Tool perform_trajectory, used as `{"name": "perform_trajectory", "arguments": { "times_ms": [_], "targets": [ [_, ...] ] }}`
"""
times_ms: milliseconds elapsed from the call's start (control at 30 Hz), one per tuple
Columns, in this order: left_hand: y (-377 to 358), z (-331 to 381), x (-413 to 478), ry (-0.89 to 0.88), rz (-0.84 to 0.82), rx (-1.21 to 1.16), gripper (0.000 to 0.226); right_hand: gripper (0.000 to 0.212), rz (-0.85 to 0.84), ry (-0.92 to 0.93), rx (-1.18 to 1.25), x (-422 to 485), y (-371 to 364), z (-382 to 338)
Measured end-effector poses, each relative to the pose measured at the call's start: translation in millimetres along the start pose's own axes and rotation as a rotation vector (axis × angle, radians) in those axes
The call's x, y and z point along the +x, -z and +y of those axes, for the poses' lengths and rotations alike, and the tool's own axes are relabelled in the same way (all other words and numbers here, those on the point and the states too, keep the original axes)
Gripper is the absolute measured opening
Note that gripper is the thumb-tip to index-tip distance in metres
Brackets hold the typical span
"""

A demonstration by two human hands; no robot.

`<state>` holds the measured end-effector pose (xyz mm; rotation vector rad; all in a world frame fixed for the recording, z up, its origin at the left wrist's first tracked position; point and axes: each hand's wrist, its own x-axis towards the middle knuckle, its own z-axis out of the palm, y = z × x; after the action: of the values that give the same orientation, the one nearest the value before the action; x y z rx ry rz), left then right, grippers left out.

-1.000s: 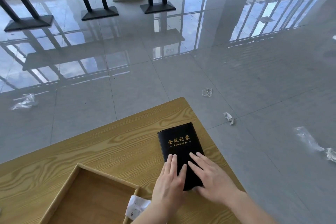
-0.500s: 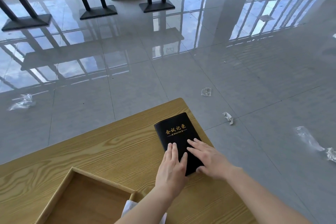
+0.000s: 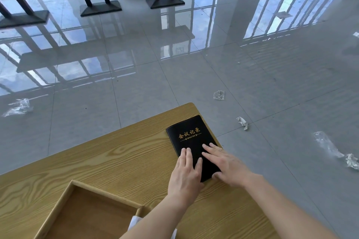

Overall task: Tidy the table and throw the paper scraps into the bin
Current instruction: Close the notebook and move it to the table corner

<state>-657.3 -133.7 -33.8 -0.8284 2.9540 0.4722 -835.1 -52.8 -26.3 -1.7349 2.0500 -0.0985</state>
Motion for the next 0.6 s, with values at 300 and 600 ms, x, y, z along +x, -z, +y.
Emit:
{"name": "perform_trajectory", "arguments": {
  "times_ms": [300,600],
  "targets": [
    [7,0,0,-0.001,-0.043,-0.025,0.082,0.082,-0.013,-0.012,-0.042,2,2,-3],
    [30,-14,-14,0.062,-0.014,0.049,0.071,0.072,0.065,-0.084,-0.032,-5,15,-23]
  ]
}}
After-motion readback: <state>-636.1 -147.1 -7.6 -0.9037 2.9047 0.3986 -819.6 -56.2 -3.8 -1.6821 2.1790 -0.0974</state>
